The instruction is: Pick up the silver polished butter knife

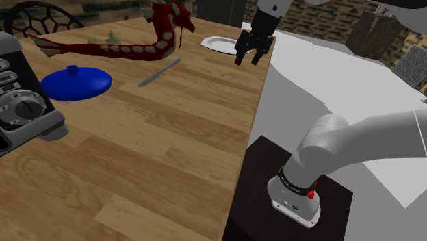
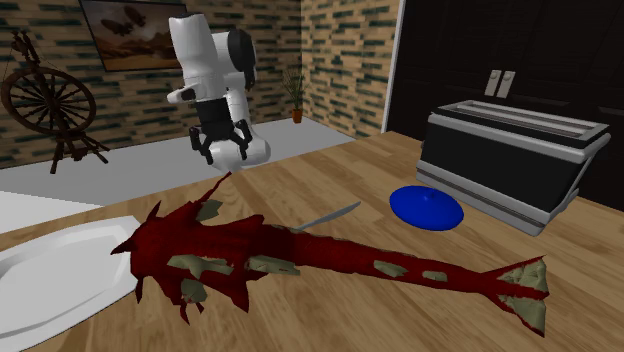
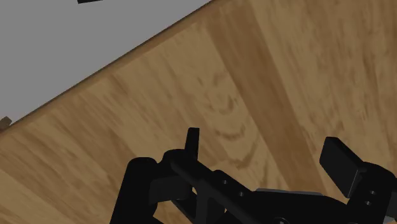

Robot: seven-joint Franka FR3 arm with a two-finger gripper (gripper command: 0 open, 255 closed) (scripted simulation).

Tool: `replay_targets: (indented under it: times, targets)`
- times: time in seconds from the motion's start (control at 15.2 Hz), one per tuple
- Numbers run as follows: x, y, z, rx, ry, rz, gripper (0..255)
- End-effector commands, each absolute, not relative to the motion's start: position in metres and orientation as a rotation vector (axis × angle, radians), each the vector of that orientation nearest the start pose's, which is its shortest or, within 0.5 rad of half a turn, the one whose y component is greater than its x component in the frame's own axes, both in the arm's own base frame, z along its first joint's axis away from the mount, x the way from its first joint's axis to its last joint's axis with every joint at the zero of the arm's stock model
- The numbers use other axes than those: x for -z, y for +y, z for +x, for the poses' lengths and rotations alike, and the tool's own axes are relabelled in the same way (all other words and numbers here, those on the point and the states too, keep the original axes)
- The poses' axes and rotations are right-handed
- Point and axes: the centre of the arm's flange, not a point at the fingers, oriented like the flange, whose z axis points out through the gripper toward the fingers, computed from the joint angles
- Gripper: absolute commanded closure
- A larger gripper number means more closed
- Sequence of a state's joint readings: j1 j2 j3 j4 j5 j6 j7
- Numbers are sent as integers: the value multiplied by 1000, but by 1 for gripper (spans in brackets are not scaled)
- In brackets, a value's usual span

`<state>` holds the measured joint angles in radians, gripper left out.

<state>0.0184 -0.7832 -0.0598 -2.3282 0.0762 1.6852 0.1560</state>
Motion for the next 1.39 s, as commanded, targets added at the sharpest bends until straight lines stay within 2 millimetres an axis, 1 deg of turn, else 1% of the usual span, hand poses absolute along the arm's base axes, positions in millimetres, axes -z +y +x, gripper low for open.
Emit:
replay_targets:
  times: [0.0, 0.33, 0.53, 0.73, 1.06, 1.32]
  targets:
    - [-614, -12, 319, 198, 280, -2995, 0]
    - [-617, 52, 354, 173, 619, -2980, 0]
    - [-618, 86, 382, 157, 822, -2953, 0]
    - [-618, 116, 414, 140, 1024, -2912, 0]
    - [-616, 156, 475, 110, 1356, -2814, 0]
    - [-613, 177, 529, 84, 1615, -2708, 0]
